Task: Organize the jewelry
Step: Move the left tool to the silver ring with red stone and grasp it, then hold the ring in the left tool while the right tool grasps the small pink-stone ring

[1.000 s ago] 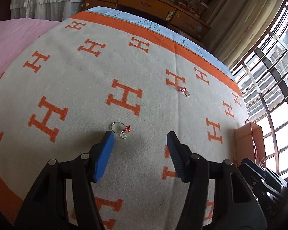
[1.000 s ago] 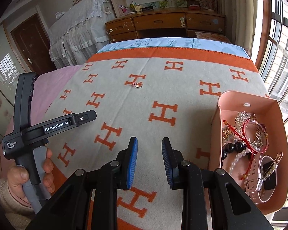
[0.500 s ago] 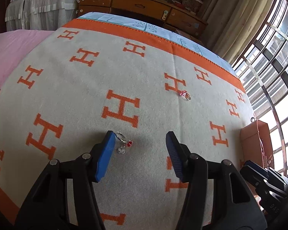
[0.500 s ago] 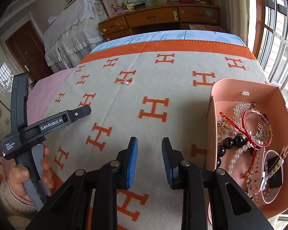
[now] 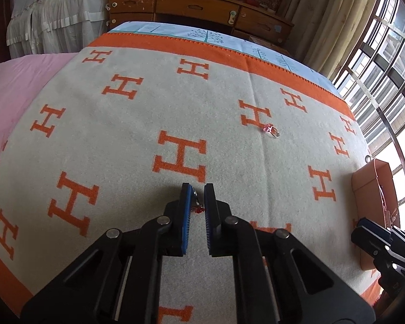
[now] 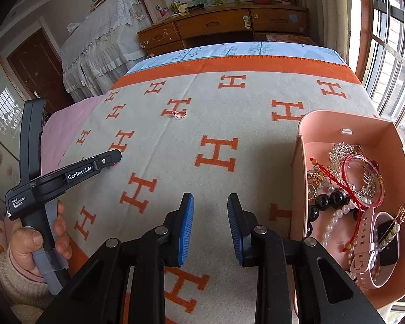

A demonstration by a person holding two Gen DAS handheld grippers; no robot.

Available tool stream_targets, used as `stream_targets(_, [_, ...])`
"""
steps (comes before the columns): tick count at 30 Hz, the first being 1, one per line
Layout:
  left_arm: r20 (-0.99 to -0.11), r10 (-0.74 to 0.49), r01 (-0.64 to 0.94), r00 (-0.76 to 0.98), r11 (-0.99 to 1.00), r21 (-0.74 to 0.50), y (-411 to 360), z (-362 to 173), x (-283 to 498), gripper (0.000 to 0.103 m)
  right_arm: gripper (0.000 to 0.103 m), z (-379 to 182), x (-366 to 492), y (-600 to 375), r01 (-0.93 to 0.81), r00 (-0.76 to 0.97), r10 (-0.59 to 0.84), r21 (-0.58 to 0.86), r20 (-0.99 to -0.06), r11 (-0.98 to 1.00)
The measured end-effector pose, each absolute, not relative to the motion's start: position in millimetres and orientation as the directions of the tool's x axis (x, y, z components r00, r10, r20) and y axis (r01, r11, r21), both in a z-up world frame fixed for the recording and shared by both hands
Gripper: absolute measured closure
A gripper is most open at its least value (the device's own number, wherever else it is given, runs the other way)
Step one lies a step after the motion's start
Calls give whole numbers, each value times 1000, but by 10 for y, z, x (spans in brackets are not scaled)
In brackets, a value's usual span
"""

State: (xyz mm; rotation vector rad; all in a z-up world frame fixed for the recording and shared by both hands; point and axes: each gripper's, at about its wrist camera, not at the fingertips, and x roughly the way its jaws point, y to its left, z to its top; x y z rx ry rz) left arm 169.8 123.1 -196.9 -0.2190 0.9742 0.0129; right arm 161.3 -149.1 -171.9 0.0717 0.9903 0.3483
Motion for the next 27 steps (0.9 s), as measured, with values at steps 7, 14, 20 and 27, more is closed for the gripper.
stream_targets(7, [-808,-123,-87,576,974,-210,1262,-1957,1636,98,77,-1669,1838,-1170,-308,500,302,159,-811,938])
stream_targets(14, [-786,-134,-90,604,968,-234,1401,-1849,1538,98,77,-1732,2214,-783,-336,486,283,122,-827,934])
stream_targets(20, [-775,-167,-96,610,955,-281,1557,-1810,1475,98,76,-1889,2554,-572,-314,474,234,85,-849,946])
stream_targets(27, [-761,-201,-95,617,941,-326,1715,-1809,1398,98,55,-2023,2805,-350,-289,506,162,10,-847,957])
